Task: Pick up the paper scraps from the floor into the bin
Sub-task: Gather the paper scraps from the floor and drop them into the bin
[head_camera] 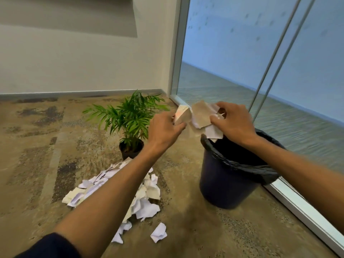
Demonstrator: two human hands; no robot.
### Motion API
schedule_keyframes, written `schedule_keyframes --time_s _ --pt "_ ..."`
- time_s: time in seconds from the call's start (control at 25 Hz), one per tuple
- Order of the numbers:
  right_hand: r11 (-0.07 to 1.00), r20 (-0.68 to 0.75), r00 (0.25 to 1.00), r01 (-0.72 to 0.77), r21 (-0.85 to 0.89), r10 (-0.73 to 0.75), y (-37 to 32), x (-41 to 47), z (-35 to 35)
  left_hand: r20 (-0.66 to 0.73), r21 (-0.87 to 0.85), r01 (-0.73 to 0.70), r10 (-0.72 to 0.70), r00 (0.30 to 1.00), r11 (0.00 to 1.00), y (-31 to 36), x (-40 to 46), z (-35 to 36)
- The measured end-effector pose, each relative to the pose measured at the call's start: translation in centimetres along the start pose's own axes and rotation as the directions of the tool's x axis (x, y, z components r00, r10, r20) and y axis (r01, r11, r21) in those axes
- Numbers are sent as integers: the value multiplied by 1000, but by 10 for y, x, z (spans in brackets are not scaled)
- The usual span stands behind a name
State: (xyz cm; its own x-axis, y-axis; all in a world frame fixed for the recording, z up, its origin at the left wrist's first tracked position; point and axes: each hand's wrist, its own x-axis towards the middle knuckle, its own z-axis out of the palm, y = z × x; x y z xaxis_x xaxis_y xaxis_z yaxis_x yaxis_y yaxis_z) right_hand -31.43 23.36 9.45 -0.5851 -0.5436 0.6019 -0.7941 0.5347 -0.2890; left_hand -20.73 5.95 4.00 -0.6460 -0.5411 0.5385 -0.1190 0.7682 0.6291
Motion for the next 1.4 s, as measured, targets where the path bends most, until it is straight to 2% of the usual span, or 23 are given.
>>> schedule_keyframes --time_s 0.16,0.36,0.56,0.8,0.84,0.92,1.04,1.16,1.28,1.4 --pt "975 -52 987 -161 -155 155 53 -16 -22 126 12 -11 10 992 1000 59 25 50" --pt "896 35 966 -224 -384 257 103 -31 -10 352 131 -94 42 935 987 98 25 113" --pt "852 137 907 -311 -420 399 136 -45 17 506 245 -191 43 862 951 98 19 159" --pt "843 244 853 -336 -419 461 148 -56 35 645 321 -219 -44 763 921 85 12 180" --pt "857 244 857 -345 -383 454 147 -57 36 645 311 -211 -42 763 927 82 10 179" --pt "908 204 901 -324 -267 382 138 -60 33 588 268 -222 24 809 938 76 8 171" --pt "985 215 962 -150 -90 167 109 -68 25 463 211 -292 168 870 933 58 8 158" --pt "984 281 959 24 -176 27 85 -80 31 443 109 -340 261 858 934 29 7 151" --pt "953 286 958 95 -287 -9 73 -84 44 476 -38 -386 356 804 922 5 4 146" --pt "931 296 955 105 -348 3 63 -87 57 489 -103 -417 411 770 903 -1 0 137"
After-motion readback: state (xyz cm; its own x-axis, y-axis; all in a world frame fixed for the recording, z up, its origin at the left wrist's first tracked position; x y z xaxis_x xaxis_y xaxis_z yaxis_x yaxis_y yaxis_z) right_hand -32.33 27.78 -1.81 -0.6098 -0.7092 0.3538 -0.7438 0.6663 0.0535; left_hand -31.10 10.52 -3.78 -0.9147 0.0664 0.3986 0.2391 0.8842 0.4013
